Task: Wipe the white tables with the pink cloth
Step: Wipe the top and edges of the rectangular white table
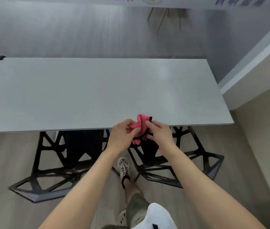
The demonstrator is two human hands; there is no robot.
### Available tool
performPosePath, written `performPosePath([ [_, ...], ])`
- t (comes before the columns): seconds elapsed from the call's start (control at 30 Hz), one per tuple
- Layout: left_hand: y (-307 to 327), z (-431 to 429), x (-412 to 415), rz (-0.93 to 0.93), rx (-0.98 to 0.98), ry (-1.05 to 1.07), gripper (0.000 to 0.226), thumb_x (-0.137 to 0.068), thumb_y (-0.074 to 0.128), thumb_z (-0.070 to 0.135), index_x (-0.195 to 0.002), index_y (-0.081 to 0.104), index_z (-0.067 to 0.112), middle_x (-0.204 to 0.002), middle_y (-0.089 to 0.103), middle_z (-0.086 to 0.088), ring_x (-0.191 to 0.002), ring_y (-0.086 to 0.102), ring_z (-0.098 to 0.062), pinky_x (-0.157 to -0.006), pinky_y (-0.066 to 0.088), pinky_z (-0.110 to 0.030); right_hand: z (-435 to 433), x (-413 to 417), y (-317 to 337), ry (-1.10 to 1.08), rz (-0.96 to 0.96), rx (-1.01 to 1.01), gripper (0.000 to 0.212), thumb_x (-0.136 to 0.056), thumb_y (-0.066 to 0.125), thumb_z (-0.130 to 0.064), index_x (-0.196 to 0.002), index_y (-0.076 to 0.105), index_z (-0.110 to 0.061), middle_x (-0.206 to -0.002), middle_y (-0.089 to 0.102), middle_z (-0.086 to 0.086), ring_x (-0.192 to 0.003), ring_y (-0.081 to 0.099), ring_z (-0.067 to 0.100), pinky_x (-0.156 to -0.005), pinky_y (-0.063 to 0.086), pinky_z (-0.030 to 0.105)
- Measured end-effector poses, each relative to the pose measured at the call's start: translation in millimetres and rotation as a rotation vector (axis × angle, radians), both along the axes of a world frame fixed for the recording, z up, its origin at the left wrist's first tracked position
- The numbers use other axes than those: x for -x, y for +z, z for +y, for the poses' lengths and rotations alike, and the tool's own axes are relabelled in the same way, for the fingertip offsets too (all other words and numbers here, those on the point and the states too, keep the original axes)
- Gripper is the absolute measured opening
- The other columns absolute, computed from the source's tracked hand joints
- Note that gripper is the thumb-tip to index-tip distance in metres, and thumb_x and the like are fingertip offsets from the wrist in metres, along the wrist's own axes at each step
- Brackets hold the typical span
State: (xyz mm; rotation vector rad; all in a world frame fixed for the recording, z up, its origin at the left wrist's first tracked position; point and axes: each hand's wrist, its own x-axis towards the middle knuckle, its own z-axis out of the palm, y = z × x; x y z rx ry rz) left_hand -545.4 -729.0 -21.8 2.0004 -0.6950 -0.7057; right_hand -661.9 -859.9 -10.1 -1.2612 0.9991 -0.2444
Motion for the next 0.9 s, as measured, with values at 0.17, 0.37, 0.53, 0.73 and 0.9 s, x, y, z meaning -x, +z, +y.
performPosePath([
  [0.17,14,3,47,0.083,0.036,-0.013,0.002,-0.100,0.076,0.032,-0.101,0.075,0.031,-0.097,0.077,0.012,-0.093,0.073,-0.009,-0.082,0.056,-0.030,-13,85,20,0.018,0.227,0.330,0.032,-0.115,0.049,-0.034,-0.102,0.070,-0.013,-0.103,0.072,0.009,-0.092,0.066,0.024,-0.072,0.051,0.035],
  [0.37,26,-65,115,0.077,0.027,-0.140,0.031,-0.099,0.059,0.013,-0.120,0.069,0.034,-0.107,0.073,0.007,-0.097,0.070,-0.014,-0.085,0.061,-0.039,-53,164,40,0.040,0.282,0.394,0.024,-0.091,0.087,-0.033,-0.110,0.076,-0.022,-0.100,0.079,-0.007,-0.094,0.076,0.013,-0.084,0.064,0.038],
  [0.53,14,-120,139,-0.222,-0.226,-0.286,0.028,-0.100,0.062,0.030,-0.127,0.066,0.033,-0.103,0.072,0.014,-0.097,0.070,-0.014,-0.087,0.060,-0.042,-126,209,49,0.070,0.288,0.413,0.010,-0.091,0.085,-0.030,-0.100,0.083,-0.031,-0.090,0.081,-0.012,-0.090,0.078,0.012,-0.079,0.064,0.035],
  [0.73,-21,-231,171,-0.596,-0.483,-0.402,0.035,-0.103,0.056,0.031,-0.136,0.068,0.027,-0.123,0.075,0.003,-0.113,0.071,-0.025,-0.091,0.057,-0.042,-251,235,28,0.387,0.320,0.546,0.026,-0.106,0.063,-0.028,-0.131,0.069,-0.026,-0.119,0.074,-0.008,-0.110,0.069,0.015,-0.088,0.054,0.032],
  [0.9,-28,-300,198,-0.645,-0.566,-0.386,0.032,-0.103,0.054,0.029,-0.130,0.071,0.025,-0.121,0.075,-0.001,-0.109,0.072,-0.027,-0.087,0.058,-0.042,-343,253,23,0.536,0.323,0.553,0.036,-0.112,0.053,-0.029,-0.148,0.060,-0.024,-0.133,0.068,-0.008,-0.115,0.061,0.013,-0.091,0.046,0.028],
])
